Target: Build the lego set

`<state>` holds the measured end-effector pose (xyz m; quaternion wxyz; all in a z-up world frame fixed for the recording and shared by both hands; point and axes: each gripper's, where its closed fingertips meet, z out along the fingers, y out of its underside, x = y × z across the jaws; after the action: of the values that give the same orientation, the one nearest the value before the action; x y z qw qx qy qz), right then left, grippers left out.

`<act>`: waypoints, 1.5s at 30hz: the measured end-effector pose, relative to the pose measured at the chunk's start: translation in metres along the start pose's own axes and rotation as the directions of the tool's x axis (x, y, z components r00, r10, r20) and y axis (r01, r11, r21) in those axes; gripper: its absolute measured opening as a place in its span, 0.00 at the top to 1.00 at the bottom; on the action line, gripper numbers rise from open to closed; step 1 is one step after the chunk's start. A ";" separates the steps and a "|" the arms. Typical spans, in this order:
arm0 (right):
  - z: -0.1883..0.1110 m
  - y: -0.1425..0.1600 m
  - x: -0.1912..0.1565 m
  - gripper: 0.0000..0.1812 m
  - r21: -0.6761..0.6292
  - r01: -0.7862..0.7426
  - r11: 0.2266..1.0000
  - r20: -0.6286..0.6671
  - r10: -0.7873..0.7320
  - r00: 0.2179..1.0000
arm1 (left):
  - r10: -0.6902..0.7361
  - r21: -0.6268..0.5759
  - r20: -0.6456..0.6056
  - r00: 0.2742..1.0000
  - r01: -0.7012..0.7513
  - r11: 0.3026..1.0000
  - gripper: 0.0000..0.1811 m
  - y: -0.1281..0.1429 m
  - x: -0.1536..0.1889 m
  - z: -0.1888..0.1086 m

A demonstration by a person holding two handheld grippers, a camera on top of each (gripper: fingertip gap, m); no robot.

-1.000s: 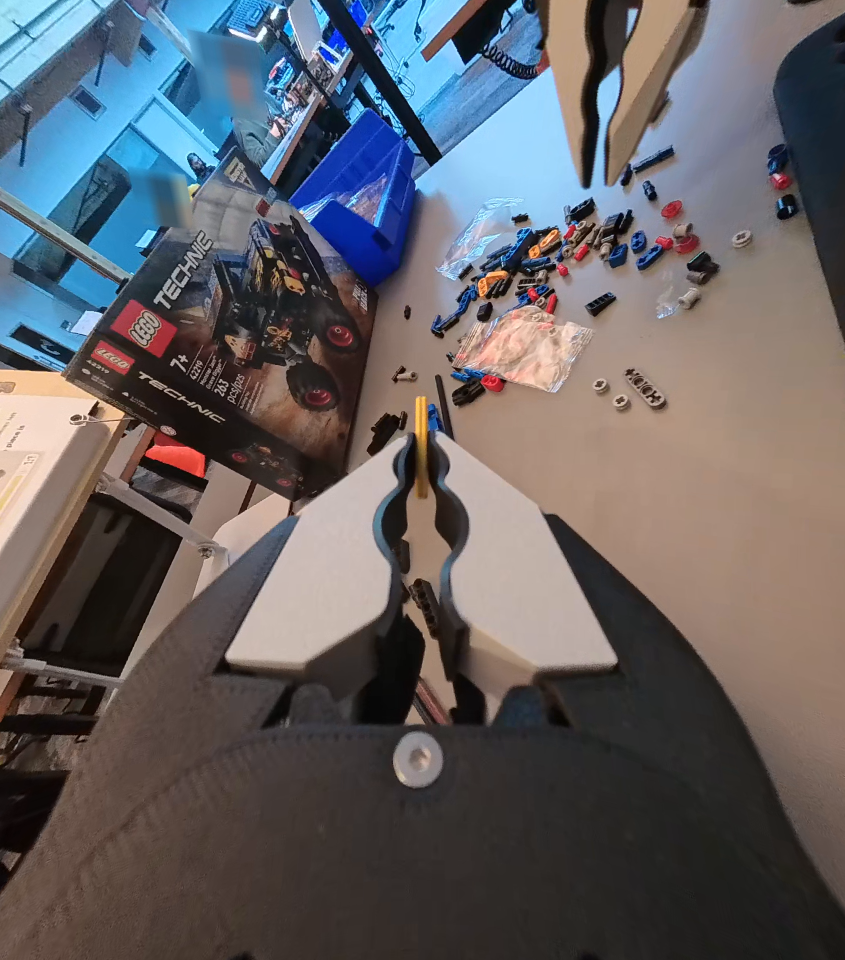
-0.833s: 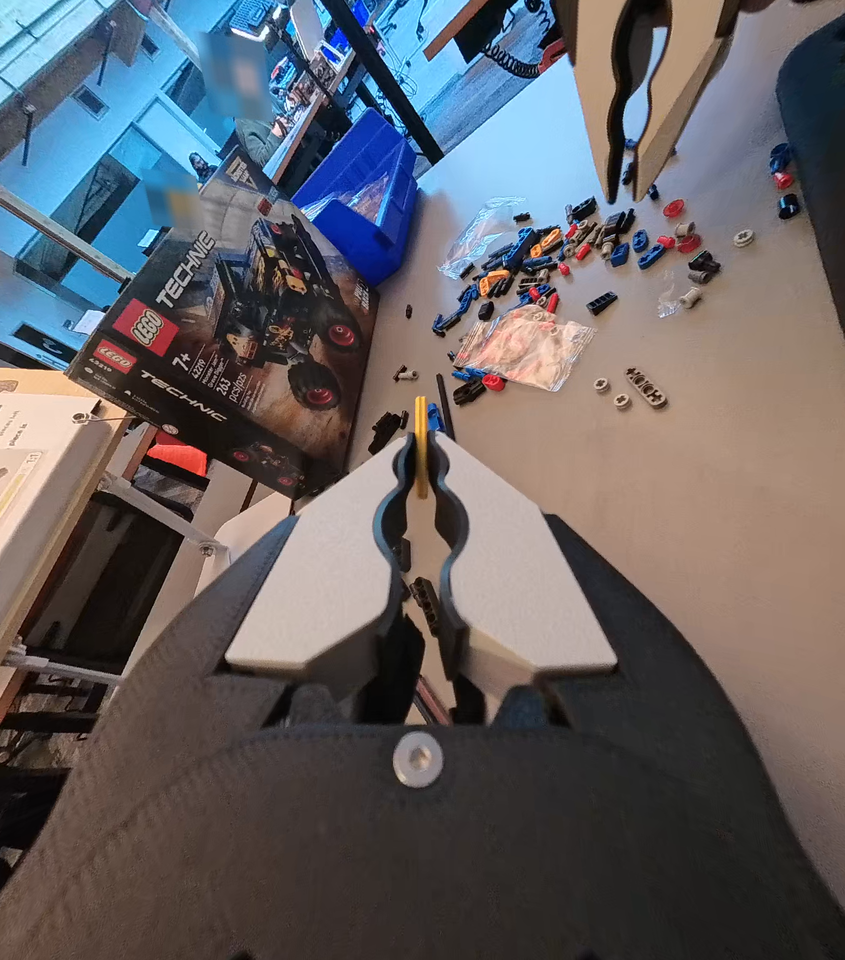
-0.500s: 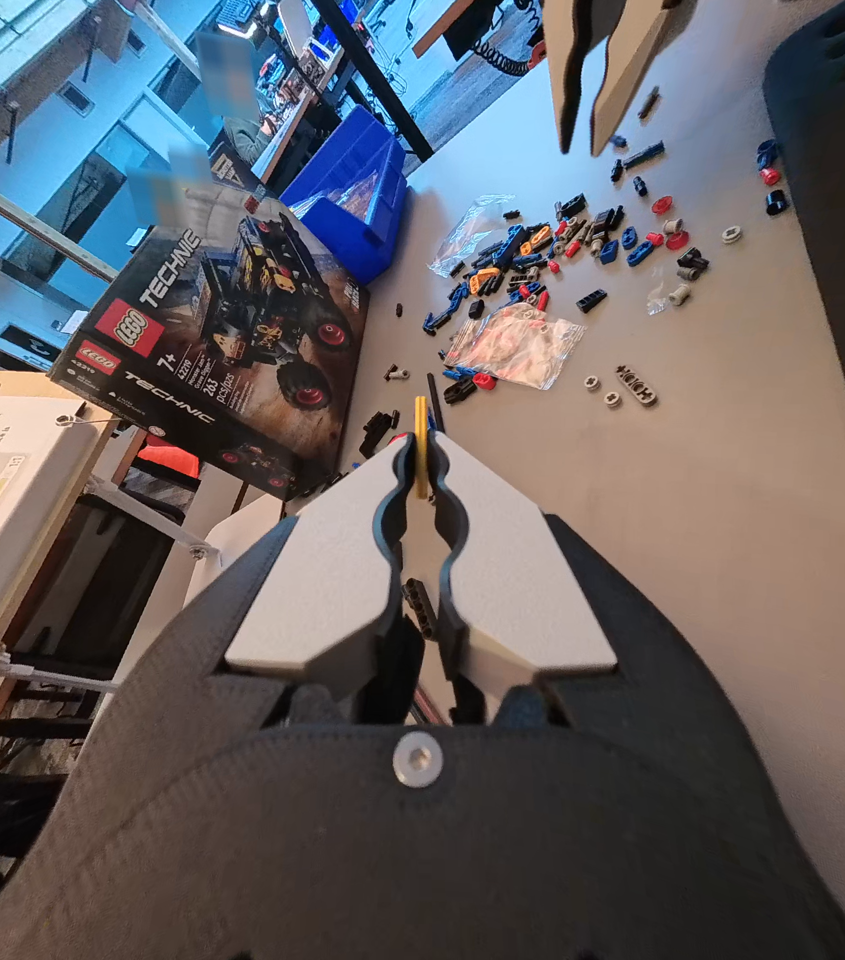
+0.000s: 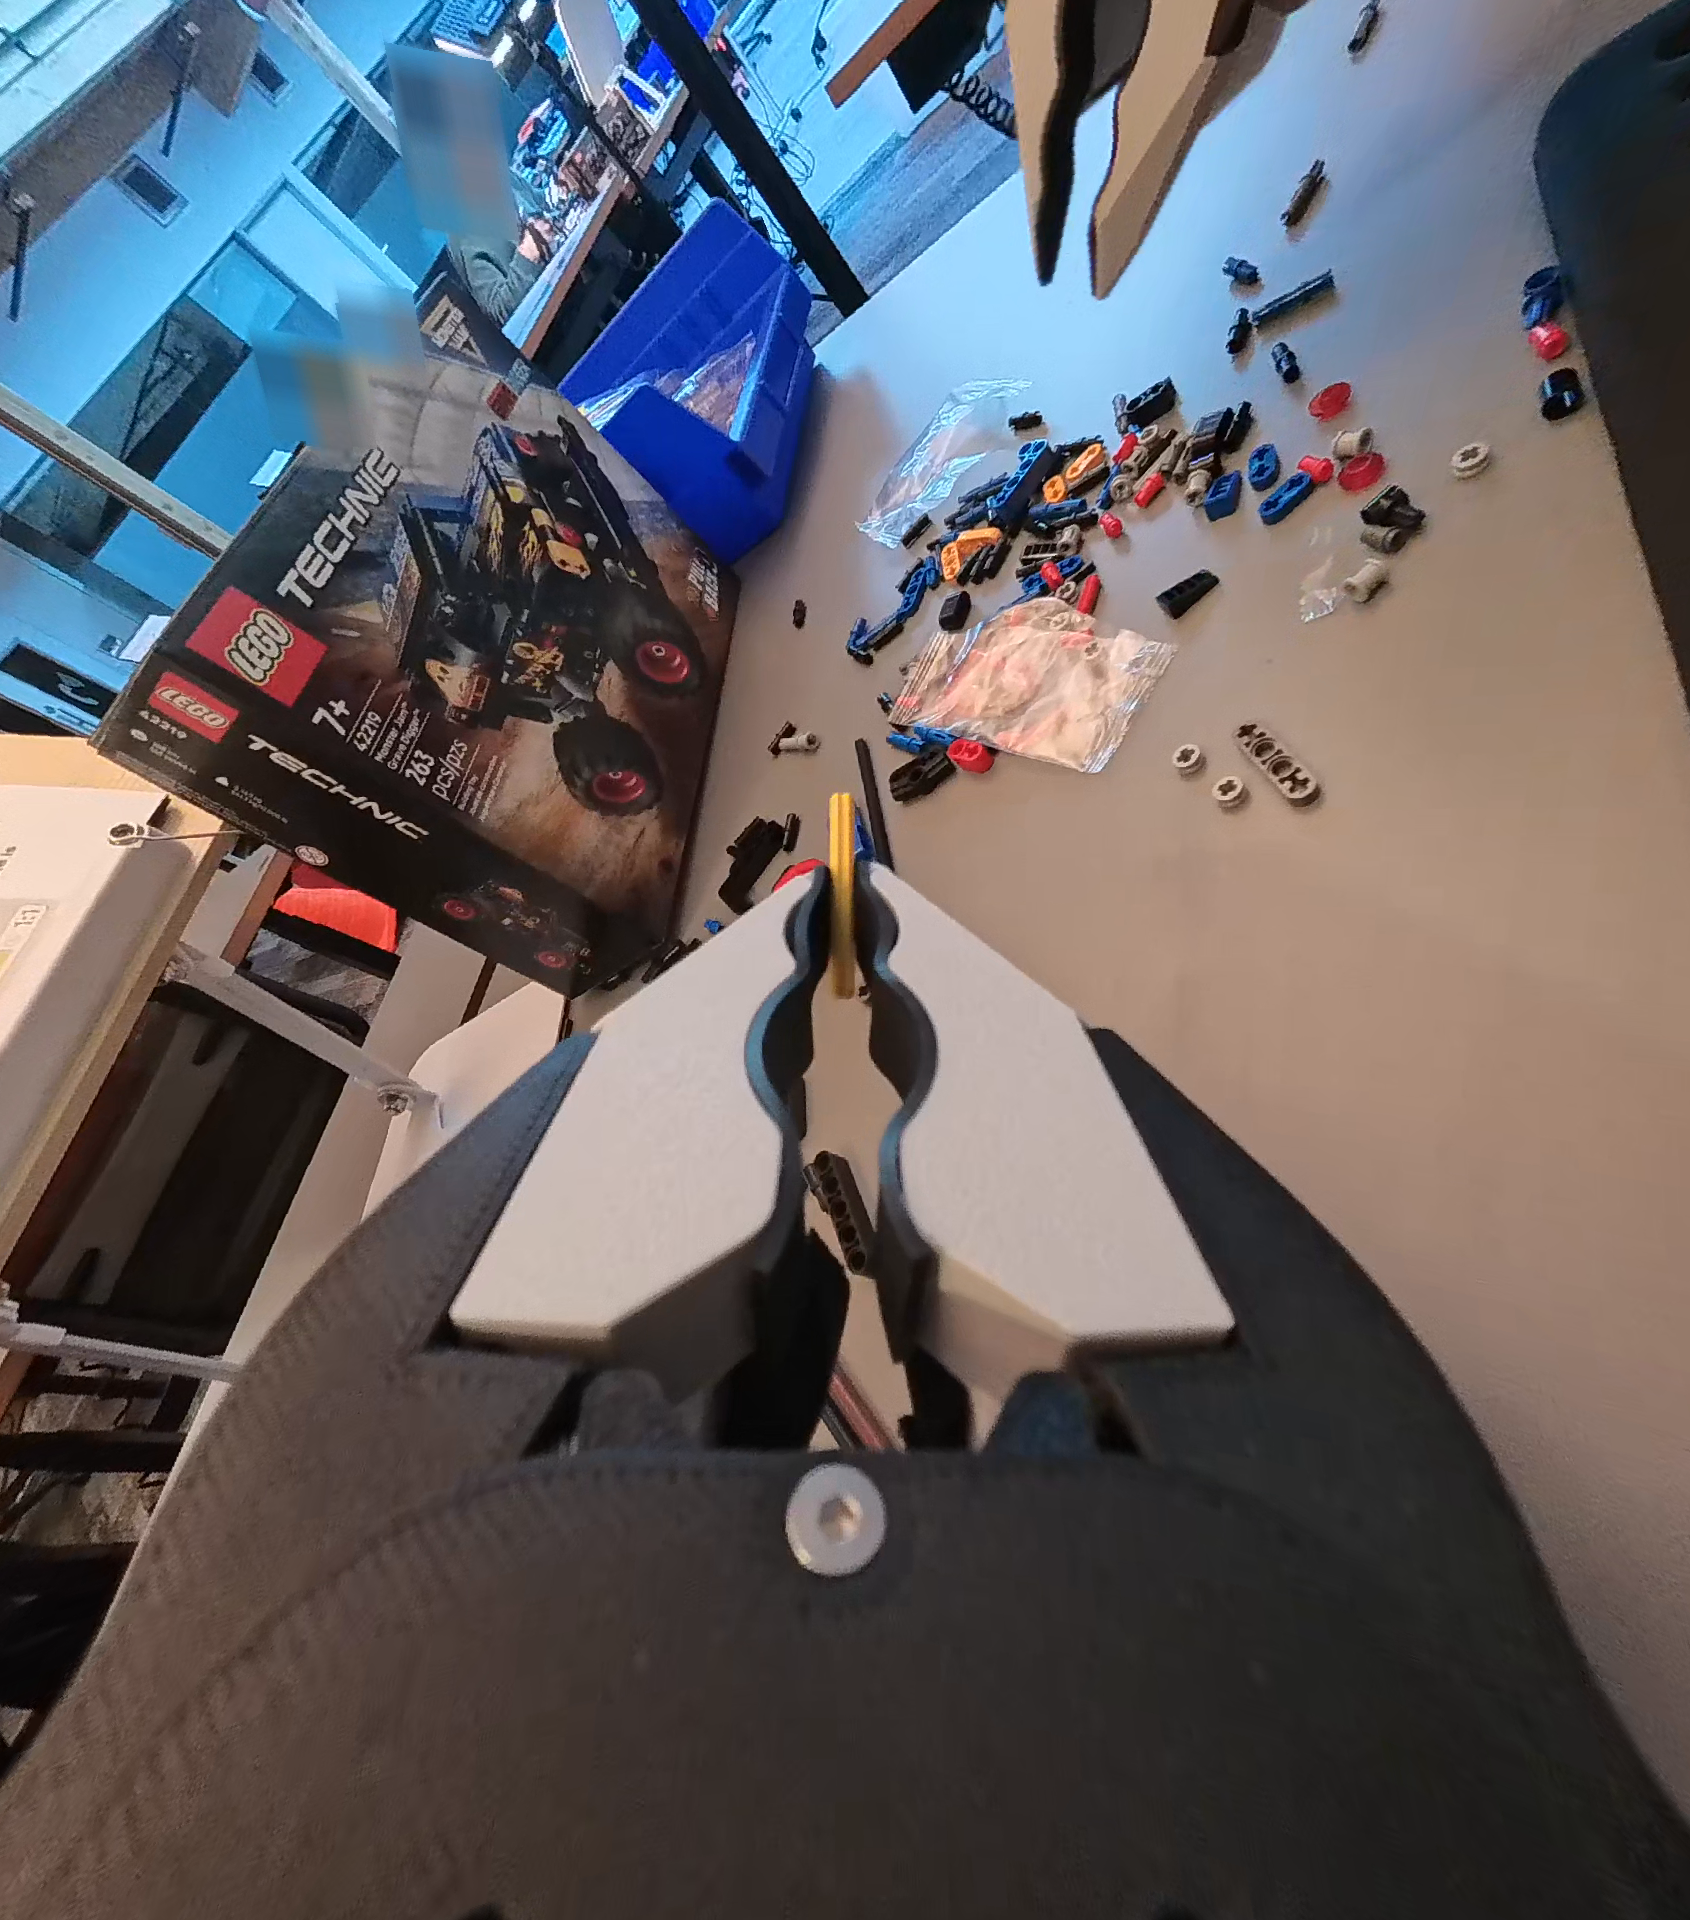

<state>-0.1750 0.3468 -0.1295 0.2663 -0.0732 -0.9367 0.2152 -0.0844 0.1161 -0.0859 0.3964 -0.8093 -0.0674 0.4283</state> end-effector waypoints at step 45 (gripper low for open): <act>0.073 -0.105 -0.068 0.97 0.278 0.025 0.960 0.285 -0.107 0.953 | 0.026 -0.029 0.058 0.998 -0.024 0.999 0.99 0.013 -0.033 -0.008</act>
<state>-0.1585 0.2088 -0.1705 0.1371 0.0289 -0.9297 0.3407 -0.1020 0.0885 -0.0714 0.3774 -0.8027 -0.0750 0.4557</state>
